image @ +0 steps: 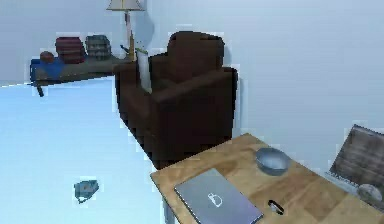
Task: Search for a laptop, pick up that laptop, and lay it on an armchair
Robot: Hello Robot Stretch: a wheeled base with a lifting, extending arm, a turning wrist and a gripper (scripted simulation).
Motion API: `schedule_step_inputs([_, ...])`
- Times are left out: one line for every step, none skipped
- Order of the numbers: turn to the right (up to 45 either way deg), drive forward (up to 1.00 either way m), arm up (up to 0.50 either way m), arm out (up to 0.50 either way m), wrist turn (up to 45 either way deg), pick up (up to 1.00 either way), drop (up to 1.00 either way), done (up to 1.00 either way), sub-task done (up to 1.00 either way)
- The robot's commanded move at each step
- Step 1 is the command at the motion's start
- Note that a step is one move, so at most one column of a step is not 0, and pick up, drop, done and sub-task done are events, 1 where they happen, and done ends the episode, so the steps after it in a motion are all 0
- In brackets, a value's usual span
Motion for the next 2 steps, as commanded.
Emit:
schedule_step_inputs([-45.0,0.0,0.0,0.0,0.0,0.0,0.0,0.0,0.0])
schedule_step_inputs([-33.0,0.0,0.0,0.0,0.0,0.0,0.0,0.0,0.0])
